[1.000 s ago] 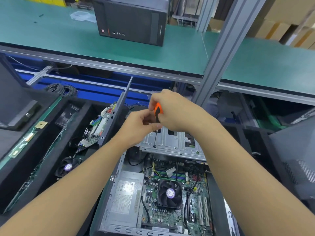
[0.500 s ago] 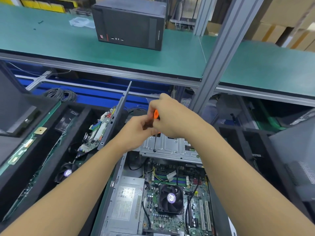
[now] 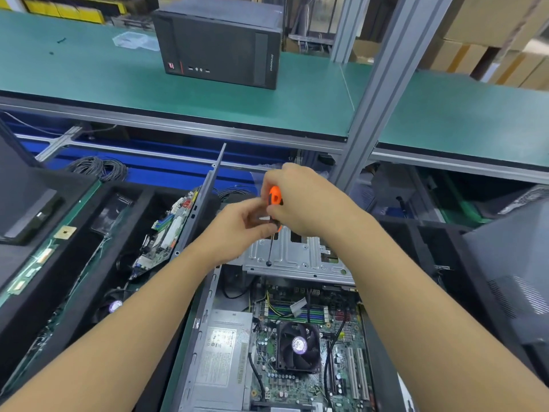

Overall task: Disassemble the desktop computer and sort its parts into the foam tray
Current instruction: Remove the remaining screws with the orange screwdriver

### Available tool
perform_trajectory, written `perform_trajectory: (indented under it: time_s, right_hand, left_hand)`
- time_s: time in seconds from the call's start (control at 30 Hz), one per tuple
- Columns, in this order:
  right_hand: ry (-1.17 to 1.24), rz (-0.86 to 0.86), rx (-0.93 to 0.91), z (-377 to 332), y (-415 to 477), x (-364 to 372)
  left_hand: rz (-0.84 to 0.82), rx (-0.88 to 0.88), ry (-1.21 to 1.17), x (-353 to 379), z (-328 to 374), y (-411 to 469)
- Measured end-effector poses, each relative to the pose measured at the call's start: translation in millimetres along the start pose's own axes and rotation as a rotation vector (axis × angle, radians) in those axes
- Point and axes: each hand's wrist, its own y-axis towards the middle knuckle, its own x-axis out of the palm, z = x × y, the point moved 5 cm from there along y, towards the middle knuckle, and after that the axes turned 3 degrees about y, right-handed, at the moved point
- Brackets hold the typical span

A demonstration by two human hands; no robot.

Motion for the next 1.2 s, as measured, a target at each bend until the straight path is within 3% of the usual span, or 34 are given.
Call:
perform_trajectory:
  time_s: [0.13,0.2,0.37,0.43,0.6,0.73,0.9,1.03,1.13,1.2]
  right_hand:
    - [-0.067,-0.106,-0.046,-6.5,1.6,1.0]
    - [0.009,-0.130,0.010,-2.5,1.2,3.9]
    - [0.008,0.077,0.292,9.1,3.1,5.4]
    - [-0.028,0.125,0.270,5.3,5.7,8.7]
    - [0.063,-0.009,0.180,0.0,1.9,9.3]
    - [0.158,-0.084,0.203,-2.3,-0.3,13.6]
    - [0.062,0.087,0.437,7.0,-2.1,11.9]
    - [0.030,0.155,0.291,-1.4,0.6,14.6]
    - [0.041,0.061,0.156,-3.8,0.3,11.8]
    - [0.085,-0.038,0.130,-2.0,-0.9,11.2]
  left_hand:
    - [0.069,0.051,0.109,-4.2,3.7,0.0]
    - [0.064,0.077,0.179,-2.1,4.6,3.0]
    - [0.074,0.023,0.240,2.6,-2.0,7.4]
    - [0.092,0.054,0.207,2.9,-0.4,7.5]
    - [-0.072,0.038,-0.026,2.1,-4.5,1.4]
    - [-0.039,0.092,0.025,-1.3,-1.7,1.8]
    - [0.044,-0.017,0.127,-0.5,-6.3,9.1]
    - [0.025,0.012,0.120,2.0,0.0,7.4]
    - [-0.067,0.072,-0.003,0.6,7.1,1.6]
    - [-0.042,0.094,-0.002,-0.4,8.8,-0.2]
